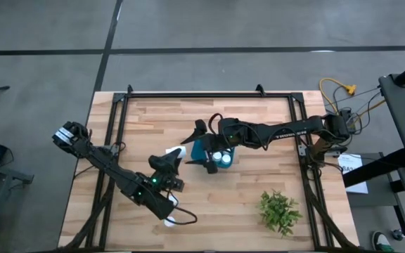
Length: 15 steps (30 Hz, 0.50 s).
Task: Pick and place pill bottles into a basket
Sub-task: Put the white pill bottle into the blue bin
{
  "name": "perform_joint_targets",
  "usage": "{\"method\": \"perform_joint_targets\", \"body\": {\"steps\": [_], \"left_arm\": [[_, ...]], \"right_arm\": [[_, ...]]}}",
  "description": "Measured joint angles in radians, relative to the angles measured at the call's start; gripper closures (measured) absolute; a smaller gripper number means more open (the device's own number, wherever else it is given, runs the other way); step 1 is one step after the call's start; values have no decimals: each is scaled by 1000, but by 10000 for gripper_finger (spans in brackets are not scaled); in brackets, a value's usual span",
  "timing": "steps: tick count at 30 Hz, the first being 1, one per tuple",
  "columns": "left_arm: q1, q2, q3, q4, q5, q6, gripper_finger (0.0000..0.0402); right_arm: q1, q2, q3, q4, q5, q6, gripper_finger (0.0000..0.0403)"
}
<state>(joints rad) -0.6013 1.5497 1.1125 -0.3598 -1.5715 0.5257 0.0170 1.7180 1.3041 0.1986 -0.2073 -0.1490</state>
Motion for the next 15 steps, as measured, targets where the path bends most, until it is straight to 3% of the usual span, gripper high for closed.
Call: {"method": "perform_joint_targets", "body": {"steps": [8, 15], "left_arm": [[7, 3, -3, 179, 8, 165, 259], [8, 3, -1, 204, 59, 169, 259]], "right_arm": [[0, 0, 0, 0, 0, 4, 76], [0, 0, 0, 0, 0, 12, 99]]}}
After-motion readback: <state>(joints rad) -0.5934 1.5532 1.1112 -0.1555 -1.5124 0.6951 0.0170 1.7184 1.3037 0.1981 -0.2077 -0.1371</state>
